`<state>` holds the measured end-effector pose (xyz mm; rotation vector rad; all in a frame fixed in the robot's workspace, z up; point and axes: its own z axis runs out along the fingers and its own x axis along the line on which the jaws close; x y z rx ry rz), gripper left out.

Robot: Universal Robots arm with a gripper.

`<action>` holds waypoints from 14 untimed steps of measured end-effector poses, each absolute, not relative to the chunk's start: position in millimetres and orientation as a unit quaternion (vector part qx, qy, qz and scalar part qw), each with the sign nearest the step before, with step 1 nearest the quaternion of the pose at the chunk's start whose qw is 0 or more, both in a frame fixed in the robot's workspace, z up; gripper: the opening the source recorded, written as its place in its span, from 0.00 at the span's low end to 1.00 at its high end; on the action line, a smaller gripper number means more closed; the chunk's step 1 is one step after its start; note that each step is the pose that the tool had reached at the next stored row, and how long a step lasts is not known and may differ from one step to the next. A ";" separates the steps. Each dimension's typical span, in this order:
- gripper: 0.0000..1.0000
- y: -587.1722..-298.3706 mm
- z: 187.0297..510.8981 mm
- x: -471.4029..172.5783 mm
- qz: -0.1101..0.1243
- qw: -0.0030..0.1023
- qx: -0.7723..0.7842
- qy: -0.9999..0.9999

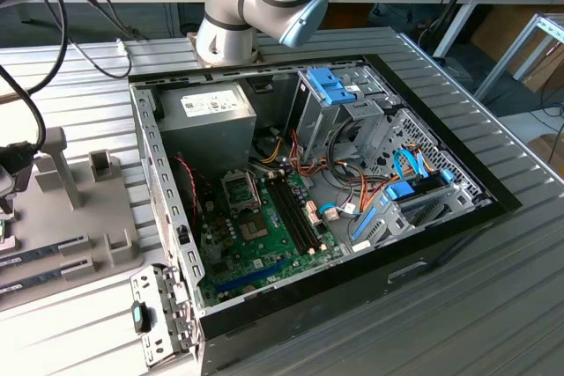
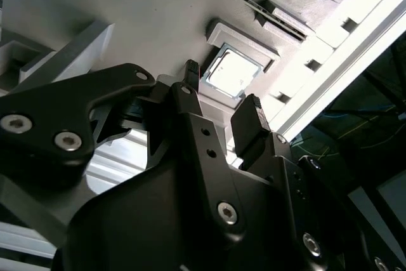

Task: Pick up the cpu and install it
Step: 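Pick up the cpu and move it towards the insertion slot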

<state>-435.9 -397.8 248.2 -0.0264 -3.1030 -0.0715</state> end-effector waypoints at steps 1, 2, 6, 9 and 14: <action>0.48 -397.8 247.9 -436.0 -0.023 0.019 -0.008 -1.000; 0.48 -397.8 247.6 -436.0 -0.023 0.019 -0.008 -1.000; 0.48 -397.8 245.9 -436.1 -0.023 0.019 -0.009 -1.000; 0.48 -397.8 244.7 -436.1 -0.023 0.019 -0.009 -1.000; 0.48 -397.8 242.7 -436.3 -0.023 0.019 -0.008 -1.000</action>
